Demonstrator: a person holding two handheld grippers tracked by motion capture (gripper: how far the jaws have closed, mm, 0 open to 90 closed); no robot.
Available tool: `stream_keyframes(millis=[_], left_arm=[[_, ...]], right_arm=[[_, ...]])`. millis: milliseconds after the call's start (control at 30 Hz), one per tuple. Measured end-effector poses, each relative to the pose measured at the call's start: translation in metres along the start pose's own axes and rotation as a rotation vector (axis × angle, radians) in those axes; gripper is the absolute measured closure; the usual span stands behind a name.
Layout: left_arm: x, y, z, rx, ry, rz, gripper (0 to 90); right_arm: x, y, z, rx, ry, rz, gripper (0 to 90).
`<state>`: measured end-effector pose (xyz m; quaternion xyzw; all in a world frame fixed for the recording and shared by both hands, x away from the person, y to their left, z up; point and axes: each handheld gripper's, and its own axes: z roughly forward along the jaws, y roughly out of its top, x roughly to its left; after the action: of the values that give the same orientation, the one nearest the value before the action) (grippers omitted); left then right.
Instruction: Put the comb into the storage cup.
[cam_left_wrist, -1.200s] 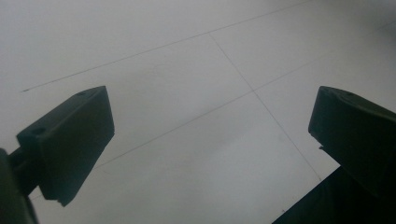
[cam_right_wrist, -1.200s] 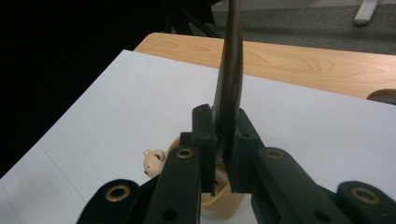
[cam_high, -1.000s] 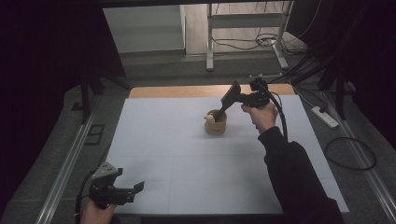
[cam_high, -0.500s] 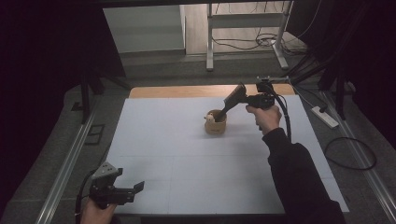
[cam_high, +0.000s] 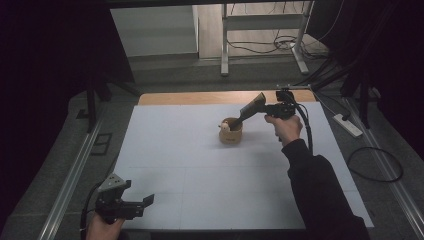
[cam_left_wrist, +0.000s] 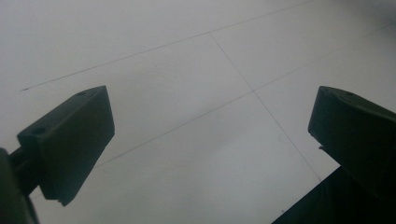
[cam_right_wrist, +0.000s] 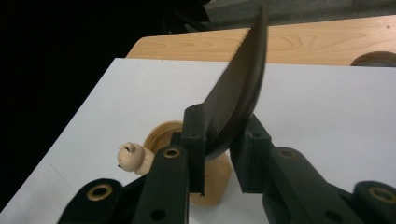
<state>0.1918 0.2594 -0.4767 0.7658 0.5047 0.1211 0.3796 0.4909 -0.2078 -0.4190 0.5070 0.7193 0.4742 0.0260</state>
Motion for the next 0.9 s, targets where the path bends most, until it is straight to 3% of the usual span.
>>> stream_keyframes(millis=[267, 500, 733, 900], left_arm=[[0.000, 0.000, 0.000, -0.001, -0.001, -0.001, 1.0], [0.000, 0.000, 0.000, 0.000, -0.001, -0.001, 1.0], [0.000, 0.000, 0.000, 0.000, -0.001, -0.001, 1.0], [0.000, 0.000, 0.000, 0.000, -0.002, -0.001, 1.0]], right_arm=[[-0.001, 0.001, -0.004, -0.009, -0.014, -0.010, 70.9], [0.002, 0.001, -0.005, -0.013, -0.049, -0.055, 59.6], [0.006, 0.001, -0.005, -0.015, -0.078, -0.097, 43.5], [0.013, 0.001, -0.004, 0.005, -0.127, -0.179, 26.9]])
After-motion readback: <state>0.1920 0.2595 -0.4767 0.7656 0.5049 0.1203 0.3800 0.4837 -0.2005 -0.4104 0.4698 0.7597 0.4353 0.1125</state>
